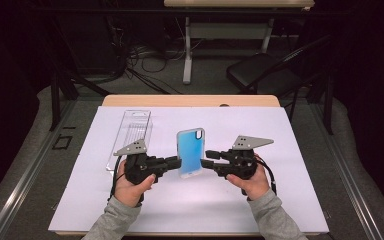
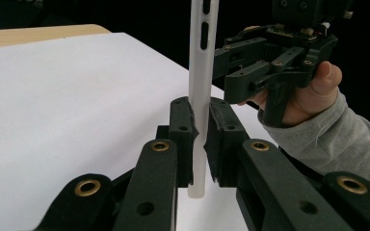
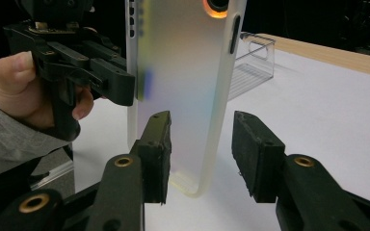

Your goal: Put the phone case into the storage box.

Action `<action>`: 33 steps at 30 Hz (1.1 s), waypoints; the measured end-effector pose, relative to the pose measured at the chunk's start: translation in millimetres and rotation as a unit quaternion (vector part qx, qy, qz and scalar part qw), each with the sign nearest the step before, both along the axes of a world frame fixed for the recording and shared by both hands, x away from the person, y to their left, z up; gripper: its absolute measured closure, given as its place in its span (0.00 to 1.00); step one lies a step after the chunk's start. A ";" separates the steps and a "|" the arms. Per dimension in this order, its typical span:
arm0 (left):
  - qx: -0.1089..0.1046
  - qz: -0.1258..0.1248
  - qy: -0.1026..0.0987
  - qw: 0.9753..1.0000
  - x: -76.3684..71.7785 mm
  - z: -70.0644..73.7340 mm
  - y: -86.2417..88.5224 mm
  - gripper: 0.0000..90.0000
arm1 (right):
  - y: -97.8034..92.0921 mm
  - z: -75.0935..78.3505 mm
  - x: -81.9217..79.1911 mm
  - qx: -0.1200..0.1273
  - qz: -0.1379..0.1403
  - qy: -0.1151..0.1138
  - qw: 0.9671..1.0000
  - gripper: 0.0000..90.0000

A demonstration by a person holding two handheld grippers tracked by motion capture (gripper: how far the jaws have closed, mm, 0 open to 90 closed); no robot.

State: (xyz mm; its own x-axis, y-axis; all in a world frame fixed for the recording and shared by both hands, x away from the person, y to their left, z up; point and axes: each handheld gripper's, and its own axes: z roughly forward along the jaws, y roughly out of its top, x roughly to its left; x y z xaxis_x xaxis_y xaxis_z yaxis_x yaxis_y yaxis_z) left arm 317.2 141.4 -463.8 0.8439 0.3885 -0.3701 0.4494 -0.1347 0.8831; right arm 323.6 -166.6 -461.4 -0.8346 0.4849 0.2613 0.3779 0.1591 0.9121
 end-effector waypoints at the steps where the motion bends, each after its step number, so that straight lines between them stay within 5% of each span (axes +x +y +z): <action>1: 0.000 0.000 0.001 1.000 -0.2 -0.1 -0.3 0.91 | 0.0 -0.2 0.1 0.002 0.004 0.005 1.000 0.66; 33: -0.006 -0.021 -0.002 1.000 -2.7 0.6 -4.9 0.91 | -5.0 -5.5 5.5 0.022 0.021 0.028 0.999 0.86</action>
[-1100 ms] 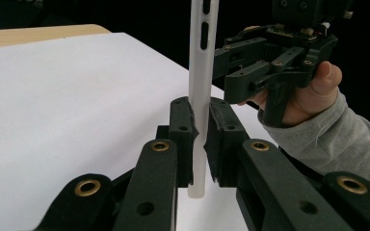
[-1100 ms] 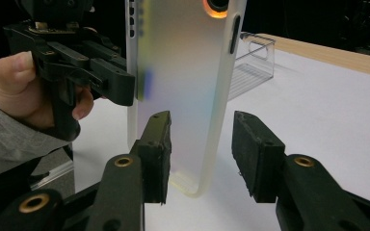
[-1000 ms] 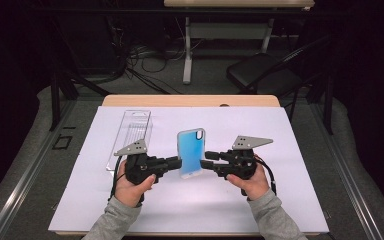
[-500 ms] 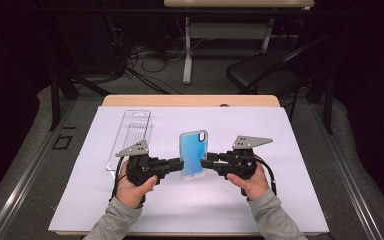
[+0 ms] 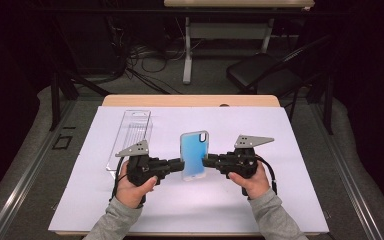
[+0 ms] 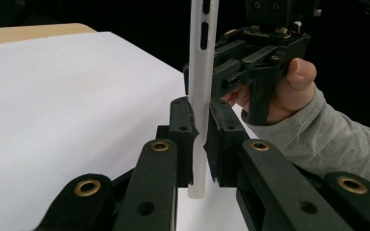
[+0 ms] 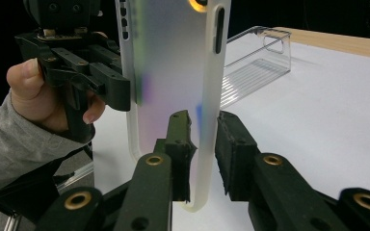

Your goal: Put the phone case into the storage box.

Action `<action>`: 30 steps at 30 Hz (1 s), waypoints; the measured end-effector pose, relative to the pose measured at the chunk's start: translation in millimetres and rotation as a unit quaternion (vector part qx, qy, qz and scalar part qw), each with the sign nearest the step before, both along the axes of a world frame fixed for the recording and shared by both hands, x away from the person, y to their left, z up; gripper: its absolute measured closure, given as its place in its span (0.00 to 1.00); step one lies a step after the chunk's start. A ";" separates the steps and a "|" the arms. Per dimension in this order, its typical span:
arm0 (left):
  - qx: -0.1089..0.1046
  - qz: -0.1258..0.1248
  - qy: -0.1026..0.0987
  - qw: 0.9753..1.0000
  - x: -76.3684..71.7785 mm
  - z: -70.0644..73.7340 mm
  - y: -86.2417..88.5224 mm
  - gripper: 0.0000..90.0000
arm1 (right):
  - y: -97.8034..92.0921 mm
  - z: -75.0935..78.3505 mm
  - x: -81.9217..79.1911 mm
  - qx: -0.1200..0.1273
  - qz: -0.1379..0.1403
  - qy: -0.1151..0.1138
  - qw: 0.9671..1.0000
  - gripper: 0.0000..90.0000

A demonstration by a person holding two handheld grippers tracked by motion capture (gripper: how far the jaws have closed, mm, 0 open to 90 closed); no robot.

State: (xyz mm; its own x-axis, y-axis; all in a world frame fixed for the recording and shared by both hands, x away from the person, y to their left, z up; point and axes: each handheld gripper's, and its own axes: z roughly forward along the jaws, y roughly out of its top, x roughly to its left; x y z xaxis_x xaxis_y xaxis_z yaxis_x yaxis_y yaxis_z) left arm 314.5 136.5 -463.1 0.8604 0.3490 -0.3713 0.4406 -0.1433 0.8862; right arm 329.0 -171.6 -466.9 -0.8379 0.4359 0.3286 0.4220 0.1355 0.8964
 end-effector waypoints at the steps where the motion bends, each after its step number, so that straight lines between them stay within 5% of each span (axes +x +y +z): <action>1: 0.000 0.000 0.000 1.000 0.0 -0.1 0.0 0.91 | -0.1 0.0 0.0 0.000 0.000 0.000 1.000 0.86; 30: 0.001 -0.001 -0.001 1.000 -0.3 -0.7 -0.8 0.91 | -3.7 -2.7 2.7 0.010 0.004 0.008 1.000 0.93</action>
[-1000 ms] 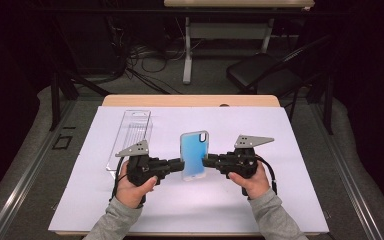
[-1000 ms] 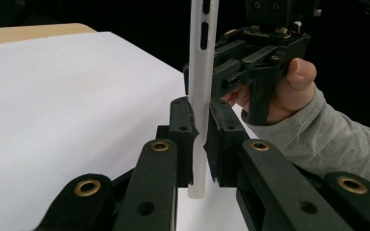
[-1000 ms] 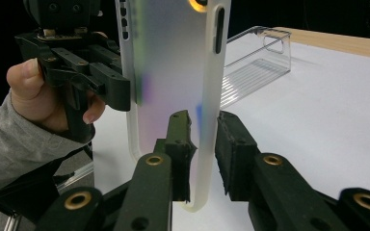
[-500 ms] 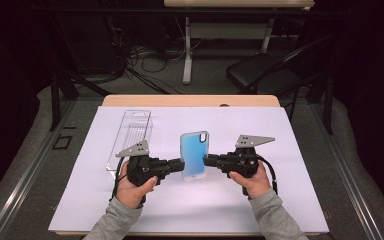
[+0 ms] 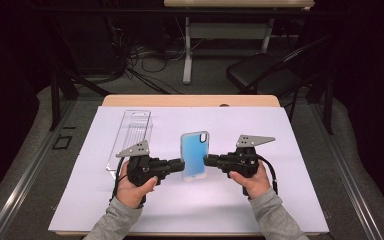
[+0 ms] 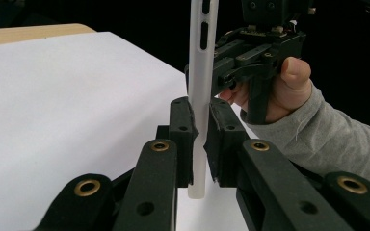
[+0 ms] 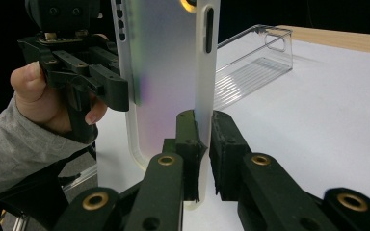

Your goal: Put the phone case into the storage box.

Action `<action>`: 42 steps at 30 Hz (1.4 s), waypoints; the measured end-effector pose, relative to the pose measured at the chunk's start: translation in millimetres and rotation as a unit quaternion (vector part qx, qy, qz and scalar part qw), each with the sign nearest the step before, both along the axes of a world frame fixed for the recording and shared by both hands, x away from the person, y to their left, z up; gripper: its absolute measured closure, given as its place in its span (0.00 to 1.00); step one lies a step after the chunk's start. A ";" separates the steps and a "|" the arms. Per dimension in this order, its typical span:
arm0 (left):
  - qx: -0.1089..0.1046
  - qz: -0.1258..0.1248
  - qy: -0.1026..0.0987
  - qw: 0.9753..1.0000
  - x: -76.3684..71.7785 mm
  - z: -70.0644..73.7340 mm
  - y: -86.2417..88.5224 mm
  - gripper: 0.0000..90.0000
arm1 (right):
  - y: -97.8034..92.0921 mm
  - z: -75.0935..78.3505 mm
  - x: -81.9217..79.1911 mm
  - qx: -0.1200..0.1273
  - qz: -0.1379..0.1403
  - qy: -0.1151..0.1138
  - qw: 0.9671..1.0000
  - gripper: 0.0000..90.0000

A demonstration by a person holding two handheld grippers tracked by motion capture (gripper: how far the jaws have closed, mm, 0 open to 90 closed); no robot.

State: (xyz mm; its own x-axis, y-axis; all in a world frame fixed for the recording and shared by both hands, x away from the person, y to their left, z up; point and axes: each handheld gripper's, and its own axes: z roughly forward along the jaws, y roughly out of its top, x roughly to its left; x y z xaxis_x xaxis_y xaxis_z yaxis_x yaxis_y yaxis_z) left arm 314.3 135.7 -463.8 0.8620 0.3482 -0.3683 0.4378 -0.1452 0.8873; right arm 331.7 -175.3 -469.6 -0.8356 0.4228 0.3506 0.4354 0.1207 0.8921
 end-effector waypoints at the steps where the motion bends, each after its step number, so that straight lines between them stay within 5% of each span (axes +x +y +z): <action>1: 0.001 0.000 0.000 1.000 0.1 -0.1 0.0 0.91 | 0.0 0.1 -0.2 0.000 -0.001 0.000 1.000 0.93; 42: -0.009 0.003 -0.003 1.000 0.3 -0.9 0.4 0.91 | -0.1 -1.4 -1.0 0.007 -0.006 -0.006 1.000 0.93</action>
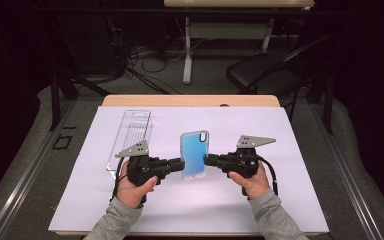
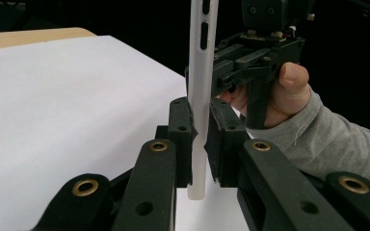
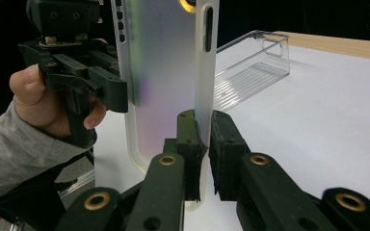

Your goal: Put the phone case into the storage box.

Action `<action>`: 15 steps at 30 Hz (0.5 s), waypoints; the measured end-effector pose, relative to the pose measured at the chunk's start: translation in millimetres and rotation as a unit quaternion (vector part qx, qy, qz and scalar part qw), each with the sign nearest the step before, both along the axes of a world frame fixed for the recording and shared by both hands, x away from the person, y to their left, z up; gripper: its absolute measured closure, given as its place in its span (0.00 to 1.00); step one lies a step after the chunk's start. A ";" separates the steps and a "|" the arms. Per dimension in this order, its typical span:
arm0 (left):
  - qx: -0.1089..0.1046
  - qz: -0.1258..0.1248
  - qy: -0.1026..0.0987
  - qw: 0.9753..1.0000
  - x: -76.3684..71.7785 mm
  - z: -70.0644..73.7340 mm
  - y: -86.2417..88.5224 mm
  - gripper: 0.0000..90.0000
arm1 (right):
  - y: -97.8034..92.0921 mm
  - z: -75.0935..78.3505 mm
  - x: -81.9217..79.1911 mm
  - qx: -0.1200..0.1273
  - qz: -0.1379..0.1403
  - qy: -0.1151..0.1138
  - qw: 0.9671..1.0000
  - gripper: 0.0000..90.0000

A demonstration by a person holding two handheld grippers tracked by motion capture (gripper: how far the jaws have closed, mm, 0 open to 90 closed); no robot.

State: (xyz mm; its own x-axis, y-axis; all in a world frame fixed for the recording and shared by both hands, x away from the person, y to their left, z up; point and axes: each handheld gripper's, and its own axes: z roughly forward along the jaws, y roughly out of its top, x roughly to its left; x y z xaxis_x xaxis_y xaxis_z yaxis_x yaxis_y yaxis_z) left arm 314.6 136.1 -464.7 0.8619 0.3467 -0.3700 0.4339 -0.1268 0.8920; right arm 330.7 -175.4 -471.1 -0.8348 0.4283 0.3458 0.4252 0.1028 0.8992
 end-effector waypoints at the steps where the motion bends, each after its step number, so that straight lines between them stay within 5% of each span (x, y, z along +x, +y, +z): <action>1: 0.000 0.000 0.000 1.000 0.0 -0.1 0.0 0.90 | 0.0 0.1 -0.1 0.000 0.000 0.000 1.000 0.93; 15: -0.006 0.020 -0.008 1.000 0.9 -0.2 1.3 0.75 | 1.5 -2.3 0.3 -0.008 -0.009 0.001 1.000 0.93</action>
State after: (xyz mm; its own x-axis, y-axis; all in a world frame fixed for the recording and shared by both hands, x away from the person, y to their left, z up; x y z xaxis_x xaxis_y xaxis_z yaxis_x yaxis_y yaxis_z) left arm 315.5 137.4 -464.9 0.8533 0.3757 -0.3616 0.4247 -0.0985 0.8999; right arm 331.0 -173.9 -473.4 -0.8260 0.4496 0.3399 0.4286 0.1094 0.8969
